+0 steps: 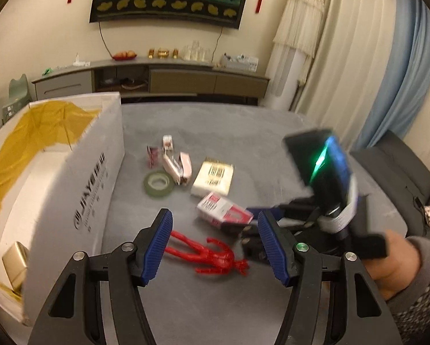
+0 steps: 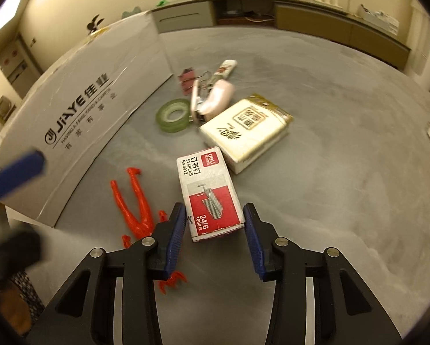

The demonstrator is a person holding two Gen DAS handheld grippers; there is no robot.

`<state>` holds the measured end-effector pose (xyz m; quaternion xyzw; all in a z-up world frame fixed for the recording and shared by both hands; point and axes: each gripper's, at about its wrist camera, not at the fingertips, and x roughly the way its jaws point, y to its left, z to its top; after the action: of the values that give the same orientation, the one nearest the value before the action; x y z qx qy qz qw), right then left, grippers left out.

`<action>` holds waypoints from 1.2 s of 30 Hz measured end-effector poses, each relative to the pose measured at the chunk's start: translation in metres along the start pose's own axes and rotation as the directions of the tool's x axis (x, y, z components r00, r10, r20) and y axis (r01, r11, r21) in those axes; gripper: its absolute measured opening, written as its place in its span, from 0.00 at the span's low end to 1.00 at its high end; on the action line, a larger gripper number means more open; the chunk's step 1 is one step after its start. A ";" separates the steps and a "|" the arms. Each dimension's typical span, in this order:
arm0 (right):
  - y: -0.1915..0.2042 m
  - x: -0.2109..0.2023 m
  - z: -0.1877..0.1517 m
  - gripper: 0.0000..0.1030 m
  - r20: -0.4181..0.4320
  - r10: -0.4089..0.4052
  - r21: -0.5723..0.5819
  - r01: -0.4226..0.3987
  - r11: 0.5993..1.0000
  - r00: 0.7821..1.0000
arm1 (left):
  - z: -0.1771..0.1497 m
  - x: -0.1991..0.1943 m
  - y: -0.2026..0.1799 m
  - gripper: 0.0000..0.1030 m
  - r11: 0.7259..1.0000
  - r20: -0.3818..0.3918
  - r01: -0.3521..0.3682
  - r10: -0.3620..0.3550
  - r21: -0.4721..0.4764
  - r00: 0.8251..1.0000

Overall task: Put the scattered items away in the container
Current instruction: 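Grasp red Deli staples box with right tool while left tool grasps red figure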

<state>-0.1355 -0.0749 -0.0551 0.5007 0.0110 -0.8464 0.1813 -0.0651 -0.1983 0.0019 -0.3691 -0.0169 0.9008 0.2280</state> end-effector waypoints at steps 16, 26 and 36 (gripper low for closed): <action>-0.023 -0.020 -0.020 0.41 -0.018 -0.035 0.058 0.036 0.998 0.999 | -0.029 0.078 0.023 0.63 0.988 -0.163 -0.121 0.105 -0.094 0.981; -0.034 -0.022 -0.026 0.41 0.004 -0.035 0.056 0.035 0.998 0.999 | -0.037 0.073 -0.003 0.70 0.992 -0.160 -0.113 0.103 -0.057 0.982; -0.024 -0.002 -0.016 0.48 0.007 -0.035 0.012 0.035 0.999 0.999 | -0.031 0.080 0.016 0.50 0.991 -0.153 -0.115 0.105 -0.063 0.983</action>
<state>-0.1291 -0.0487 -0.0655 0.4983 0.0141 -0.8513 0.1637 -0.1002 -0.1834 -0.0765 -0.4436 -0.0116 0.8808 0.1652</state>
